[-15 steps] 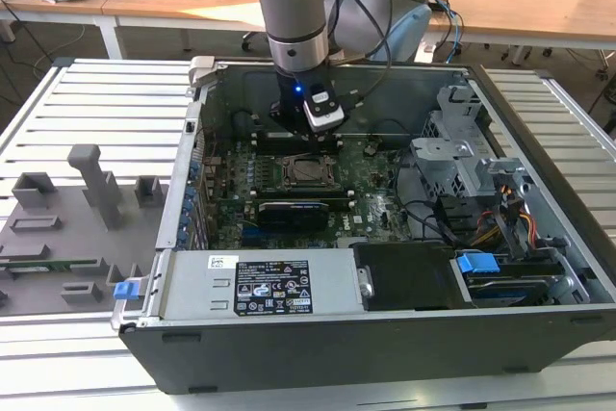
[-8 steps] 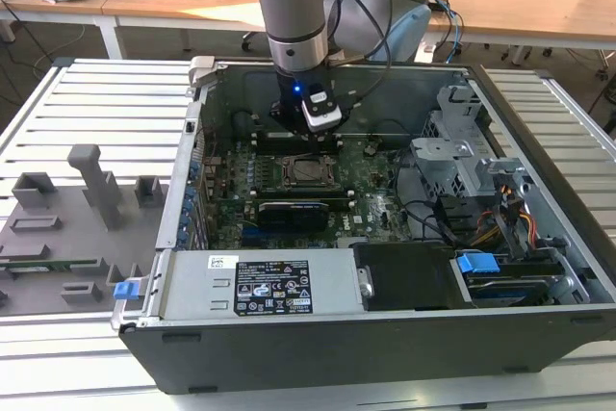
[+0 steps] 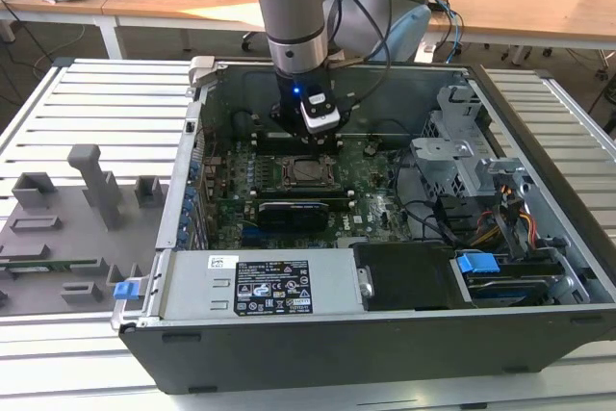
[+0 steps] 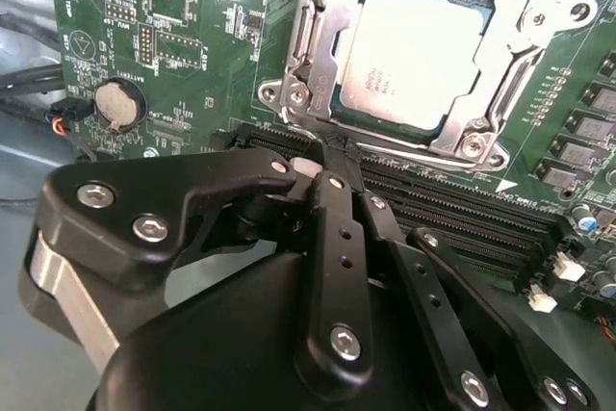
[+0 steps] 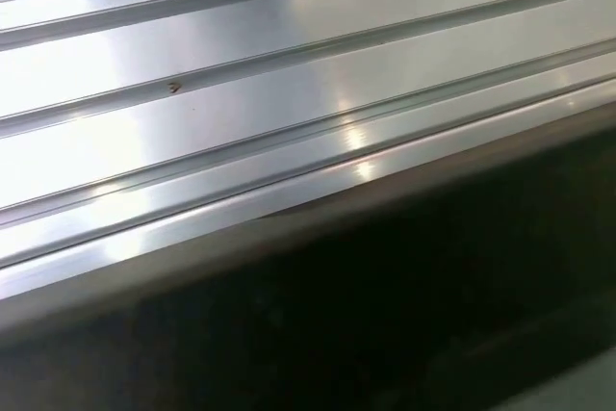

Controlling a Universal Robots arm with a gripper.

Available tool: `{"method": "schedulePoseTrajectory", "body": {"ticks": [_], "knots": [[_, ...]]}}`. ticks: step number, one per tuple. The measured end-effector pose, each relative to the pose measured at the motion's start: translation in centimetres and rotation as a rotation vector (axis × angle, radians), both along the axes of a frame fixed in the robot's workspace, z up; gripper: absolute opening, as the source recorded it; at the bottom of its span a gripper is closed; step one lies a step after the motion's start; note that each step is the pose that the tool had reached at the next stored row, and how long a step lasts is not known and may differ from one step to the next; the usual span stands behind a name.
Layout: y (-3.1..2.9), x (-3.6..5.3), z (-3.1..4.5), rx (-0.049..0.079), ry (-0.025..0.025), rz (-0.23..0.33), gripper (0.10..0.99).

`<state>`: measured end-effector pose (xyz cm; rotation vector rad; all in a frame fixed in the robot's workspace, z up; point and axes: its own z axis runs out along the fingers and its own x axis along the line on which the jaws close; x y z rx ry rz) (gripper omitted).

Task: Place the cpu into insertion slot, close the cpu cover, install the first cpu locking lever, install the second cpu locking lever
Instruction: 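Install the first cpu locking lever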

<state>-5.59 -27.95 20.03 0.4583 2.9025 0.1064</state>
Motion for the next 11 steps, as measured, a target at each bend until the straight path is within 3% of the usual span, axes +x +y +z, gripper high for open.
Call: {"method": "schedulePoseTrajectory", "body": {"ticks": [8, 11], "knots": [[-0.03, 0.44, -0.13, -0.003, -0.0001, -0.004, 0.106], [-0.39, 0.48, -0.13, -0.003, 0.0, -0.004, 0.106]]}}
